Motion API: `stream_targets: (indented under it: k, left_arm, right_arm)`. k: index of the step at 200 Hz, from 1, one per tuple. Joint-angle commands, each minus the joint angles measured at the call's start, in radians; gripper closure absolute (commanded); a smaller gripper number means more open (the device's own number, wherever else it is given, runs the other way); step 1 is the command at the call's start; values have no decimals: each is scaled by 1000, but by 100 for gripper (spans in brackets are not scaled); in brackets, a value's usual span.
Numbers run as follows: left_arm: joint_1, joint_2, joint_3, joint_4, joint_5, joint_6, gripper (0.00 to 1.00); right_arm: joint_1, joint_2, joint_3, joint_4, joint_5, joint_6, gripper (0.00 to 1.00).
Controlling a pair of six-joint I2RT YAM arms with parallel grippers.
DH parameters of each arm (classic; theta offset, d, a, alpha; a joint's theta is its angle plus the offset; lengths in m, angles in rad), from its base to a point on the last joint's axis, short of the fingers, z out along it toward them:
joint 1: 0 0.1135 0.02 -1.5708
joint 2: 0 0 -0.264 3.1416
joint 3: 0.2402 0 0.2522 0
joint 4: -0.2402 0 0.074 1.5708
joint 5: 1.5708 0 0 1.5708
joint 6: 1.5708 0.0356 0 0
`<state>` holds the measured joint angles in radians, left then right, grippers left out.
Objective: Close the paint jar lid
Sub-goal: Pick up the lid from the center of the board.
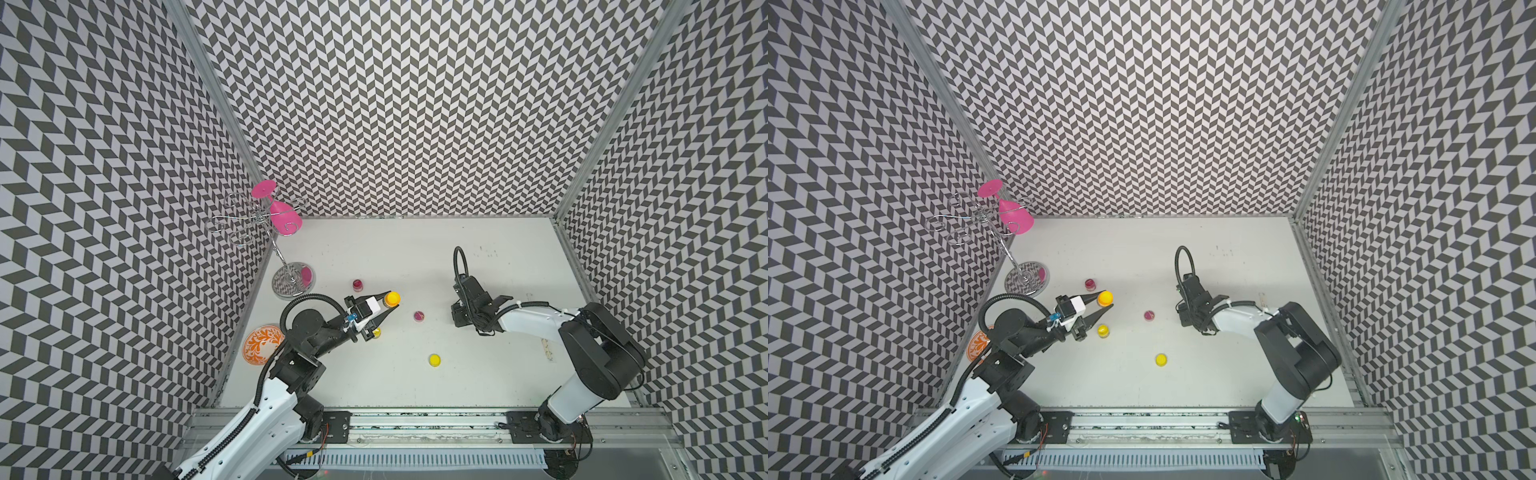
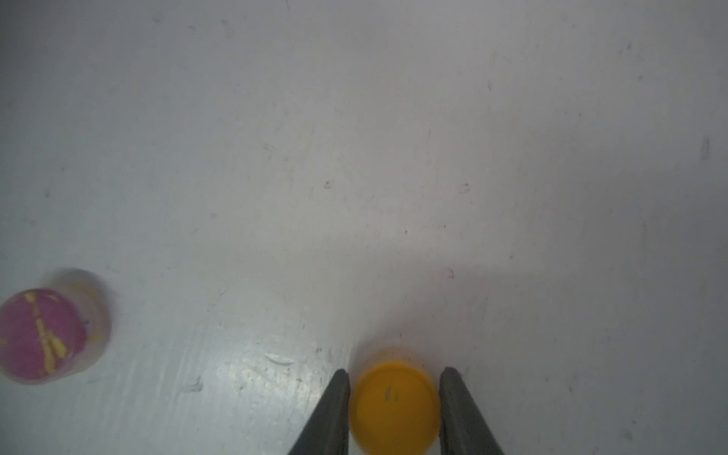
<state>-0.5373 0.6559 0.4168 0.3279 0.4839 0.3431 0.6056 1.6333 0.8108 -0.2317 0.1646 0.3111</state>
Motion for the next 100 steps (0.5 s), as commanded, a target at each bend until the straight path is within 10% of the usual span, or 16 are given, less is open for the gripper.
stream_targets:
  k: [1, 100]
  left_arm:
    - [-6, 17, 1, -5, -12, 13, 67]
    - [-4, 271, 130, 33, 4, -13, 68]
  right_arm:
    - [5, -64, 7, -11, 23, -1, 72]
    - [-65, -314, 70, -79, -219, -130, 76]
